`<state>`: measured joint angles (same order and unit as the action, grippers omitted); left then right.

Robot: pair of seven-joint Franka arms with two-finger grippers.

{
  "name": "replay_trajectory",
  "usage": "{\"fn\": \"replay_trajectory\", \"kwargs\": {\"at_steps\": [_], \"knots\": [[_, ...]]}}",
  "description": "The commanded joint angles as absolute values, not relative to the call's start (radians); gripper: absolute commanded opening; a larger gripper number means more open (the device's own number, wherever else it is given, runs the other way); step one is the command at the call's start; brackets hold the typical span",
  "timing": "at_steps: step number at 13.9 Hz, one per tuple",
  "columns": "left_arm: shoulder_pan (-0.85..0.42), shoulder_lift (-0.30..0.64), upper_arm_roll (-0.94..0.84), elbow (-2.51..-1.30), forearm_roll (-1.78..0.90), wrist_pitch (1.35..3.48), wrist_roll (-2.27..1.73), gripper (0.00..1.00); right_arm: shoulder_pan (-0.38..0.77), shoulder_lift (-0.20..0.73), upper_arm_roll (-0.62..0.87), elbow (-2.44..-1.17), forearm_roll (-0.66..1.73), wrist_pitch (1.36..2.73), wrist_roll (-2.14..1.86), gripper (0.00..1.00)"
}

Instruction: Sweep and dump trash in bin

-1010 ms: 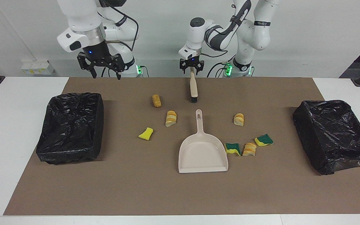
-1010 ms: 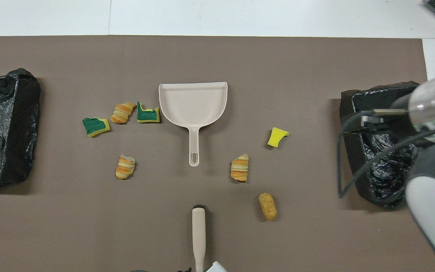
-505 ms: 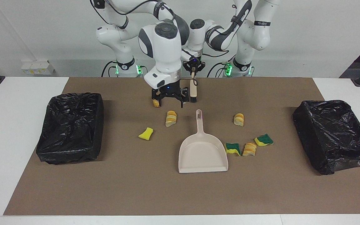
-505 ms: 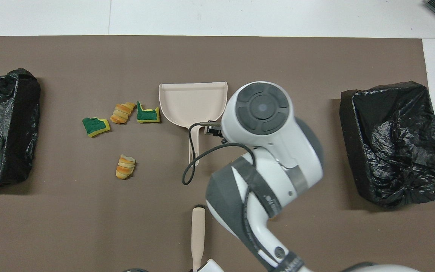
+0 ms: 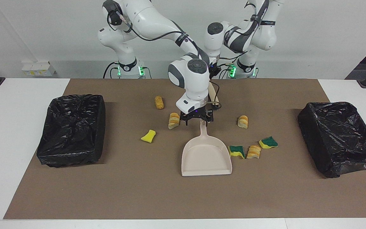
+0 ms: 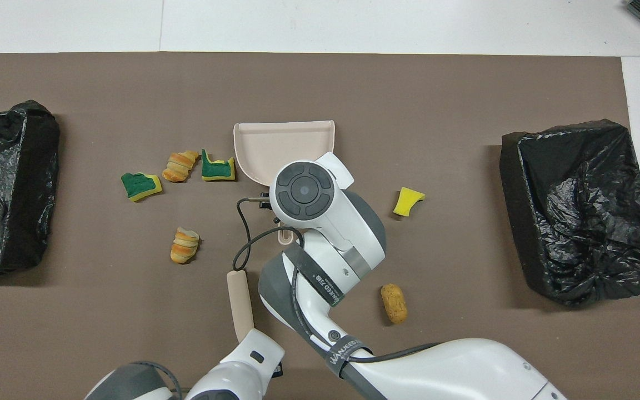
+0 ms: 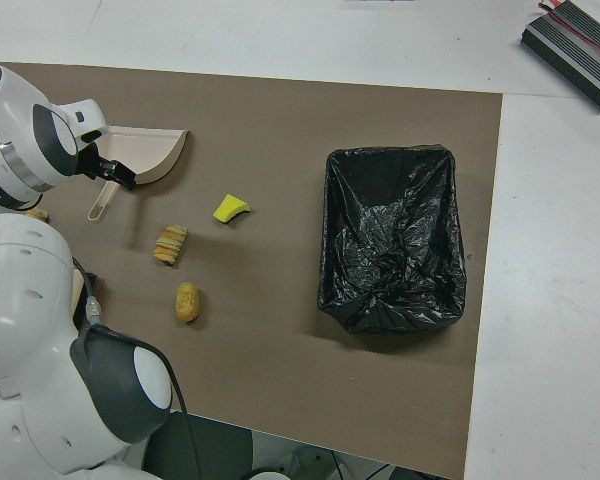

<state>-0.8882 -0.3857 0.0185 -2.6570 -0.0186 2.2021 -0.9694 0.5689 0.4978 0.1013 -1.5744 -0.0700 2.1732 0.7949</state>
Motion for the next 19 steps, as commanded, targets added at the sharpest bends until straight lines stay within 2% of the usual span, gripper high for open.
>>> {"fn": "replay_trajectory", "kwargs": {"at_steps": [1,4,5,6,8,9,11,15,19], "knots": [[-0.732,-0.416,0.012,-2.665,0.017,2.178,-0.855,0.00,0.572,0.476,0.106,-1.615,-0.067,2.191,0.787,1.00],[-0.580,-0.410,0.014,-2.620,0.017,2.137,-0.680,0.00,0.574,0.471,0.113,-1.637,-0.067,2.206,0.750,1.00],[-0.528,-0.405,0.014,-2.608,0.017,2.138,-0.619,0.00,0.574,0.472,0.115,-1.637,-0.067,2.209,0.746,0.91],[-0.493,-0.391,0.014,-2.599,0.017,2.144,-0.570,0.00,0.574,0.471,0.118,-1.637,-0.066,2.213,0.749,0.81],[-0.419,-0.329,0.014,-2.536,0.020,2.138,-0.464,0.00,0.578,0.471,0.126,-1.638,-0.069,2.218,0.744,0.37],[-0.379,-0.287,0.014,-2.489,0.021,2.137,-0.390,0.00,0.583,0.471,0.130,-1.634,-0.071,2.220,0.738,0.21],[-0.304,-0.218,0.014,-2.418,0.021,2.151,-0.289,0.00,0.591,0.471,0.130,-1.628,-0.072,2.220,0.741,0.00],[-0.143,-0.121,0.015,-2.344,0.021,2.235,-0.142,0.00,0.574,0.424,0.130,-1.629,-0.083,2.215,0.656,0.00],[-0.031,0.010,0.017,-2.267,0.021,2.318,0.036,0.00,0.482,0.328,0.130,-1.634,-0.071,2.140,0.257,0.00]]}}
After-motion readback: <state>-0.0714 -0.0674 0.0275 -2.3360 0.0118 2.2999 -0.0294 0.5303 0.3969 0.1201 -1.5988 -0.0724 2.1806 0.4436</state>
